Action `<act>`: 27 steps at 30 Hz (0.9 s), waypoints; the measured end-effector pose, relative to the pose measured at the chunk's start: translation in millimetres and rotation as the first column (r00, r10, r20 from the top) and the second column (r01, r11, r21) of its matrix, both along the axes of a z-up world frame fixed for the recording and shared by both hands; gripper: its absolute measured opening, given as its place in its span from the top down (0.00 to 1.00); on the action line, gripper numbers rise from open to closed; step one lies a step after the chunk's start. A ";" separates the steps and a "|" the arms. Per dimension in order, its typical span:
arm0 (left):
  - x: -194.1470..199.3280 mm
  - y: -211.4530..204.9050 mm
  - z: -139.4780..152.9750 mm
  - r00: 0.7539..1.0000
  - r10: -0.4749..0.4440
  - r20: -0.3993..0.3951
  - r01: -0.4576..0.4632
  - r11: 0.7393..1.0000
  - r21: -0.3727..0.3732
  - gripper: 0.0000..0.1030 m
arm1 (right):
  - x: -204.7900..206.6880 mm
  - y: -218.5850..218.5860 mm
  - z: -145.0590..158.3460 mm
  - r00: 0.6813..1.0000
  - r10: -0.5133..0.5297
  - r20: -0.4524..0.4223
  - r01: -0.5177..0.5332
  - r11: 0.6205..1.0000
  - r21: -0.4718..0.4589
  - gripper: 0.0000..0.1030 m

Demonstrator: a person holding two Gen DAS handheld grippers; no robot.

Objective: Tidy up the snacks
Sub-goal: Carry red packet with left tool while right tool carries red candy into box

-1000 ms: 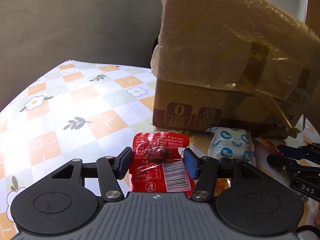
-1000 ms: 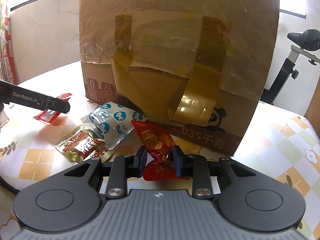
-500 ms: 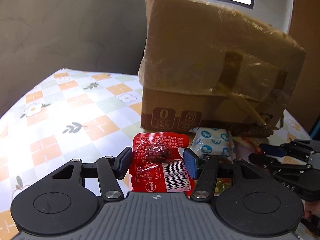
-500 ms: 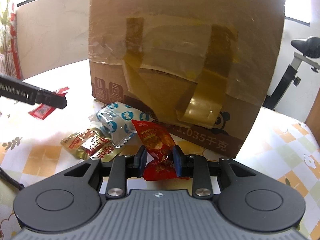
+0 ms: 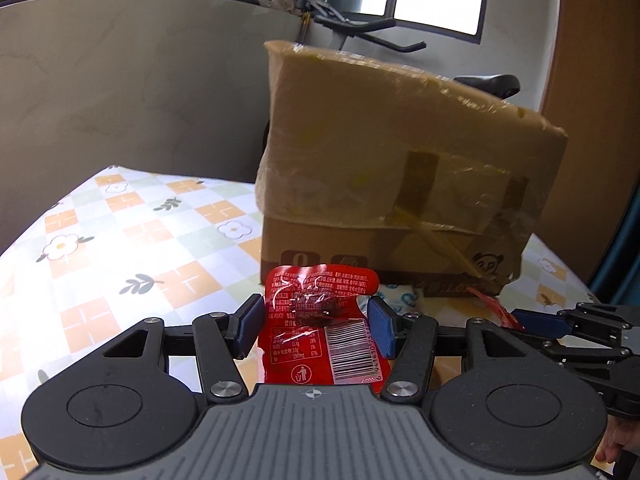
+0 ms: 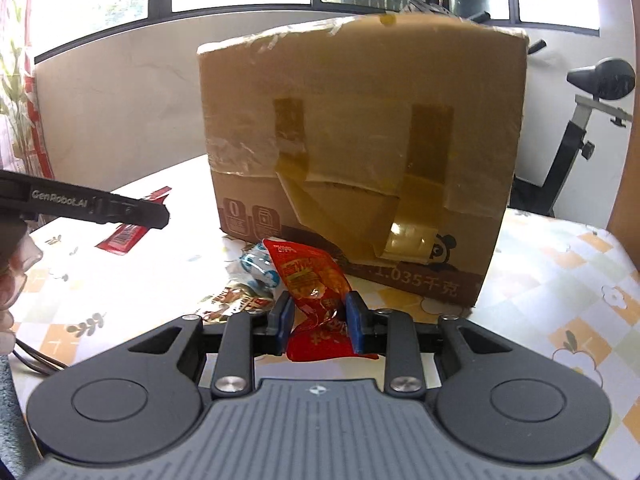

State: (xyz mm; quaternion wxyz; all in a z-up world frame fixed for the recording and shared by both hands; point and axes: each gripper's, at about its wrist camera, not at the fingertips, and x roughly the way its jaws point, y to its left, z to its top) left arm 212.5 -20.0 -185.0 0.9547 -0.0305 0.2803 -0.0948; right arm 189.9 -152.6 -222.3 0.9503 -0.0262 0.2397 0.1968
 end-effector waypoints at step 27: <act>125.4 -55.8 140.8 0.958 -0.115 0.262 0.112 0.993 0.028 0.42 | 119.1 -33.6 156.6 0.966 -0.120 0.231 0.107 0.992 0.070 0.71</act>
